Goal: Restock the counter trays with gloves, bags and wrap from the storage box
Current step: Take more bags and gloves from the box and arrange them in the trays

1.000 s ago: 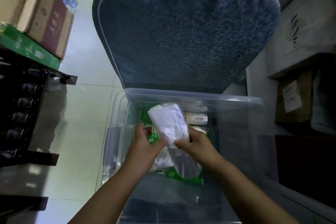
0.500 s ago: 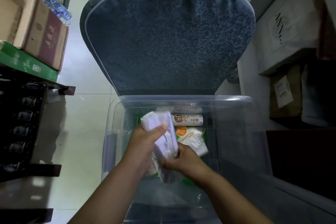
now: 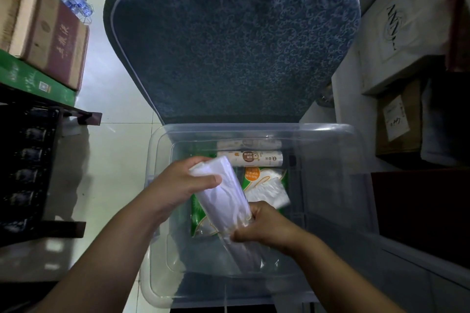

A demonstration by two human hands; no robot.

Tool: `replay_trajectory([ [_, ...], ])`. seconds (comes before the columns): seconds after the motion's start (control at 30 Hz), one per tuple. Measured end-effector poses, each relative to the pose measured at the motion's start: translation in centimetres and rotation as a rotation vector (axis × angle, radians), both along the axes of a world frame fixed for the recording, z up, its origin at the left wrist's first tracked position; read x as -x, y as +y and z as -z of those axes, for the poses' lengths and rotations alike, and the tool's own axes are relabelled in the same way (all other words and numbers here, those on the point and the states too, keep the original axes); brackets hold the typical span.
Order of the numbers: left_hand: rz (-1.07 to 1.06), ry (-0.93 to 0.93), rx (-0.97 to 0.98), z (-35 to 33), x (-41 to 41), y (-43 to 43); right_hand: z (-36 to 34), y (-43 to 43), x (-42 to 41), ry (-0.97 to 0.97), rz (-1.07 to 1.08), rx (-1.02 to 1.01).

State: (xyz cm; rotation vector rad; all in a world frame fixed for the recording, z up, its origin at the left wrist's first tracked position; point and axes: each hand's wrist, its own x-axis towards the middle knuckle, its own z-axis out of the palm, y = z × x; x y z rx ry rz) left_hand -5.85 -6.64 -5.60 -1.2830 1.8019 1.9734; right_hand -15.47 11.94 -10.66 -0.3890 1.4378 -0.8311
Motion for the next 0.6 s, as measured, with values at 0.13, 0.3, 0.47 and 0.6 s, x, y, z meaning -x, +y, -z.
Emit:
replay_trajectory([
  [0.13, 0.044, -0.09, 0.198, 0.6, -1.3, 0.6, 1.8, 0.7, -0.8, -0.049, 0.059, -0.06],
  [0.3, -0.023, -0.132, 0.515, 1.0, -3.2, 0.3, 6.1, 1.7, -1.5, 0.172, 0.483, -0.442],
  [0.47, 0.035, -0.162, 0.631, 1.6, -4.8, -0.2, 11.1, 1.4, -2.5, -0.059, 1.018, -0.625],
  [0.6, 0.01, -0.129, 0.6, 2.3, -5.4, -1.0, 13.9, -0.2, -3.4, -0.113, 1.269, -0.748],
])
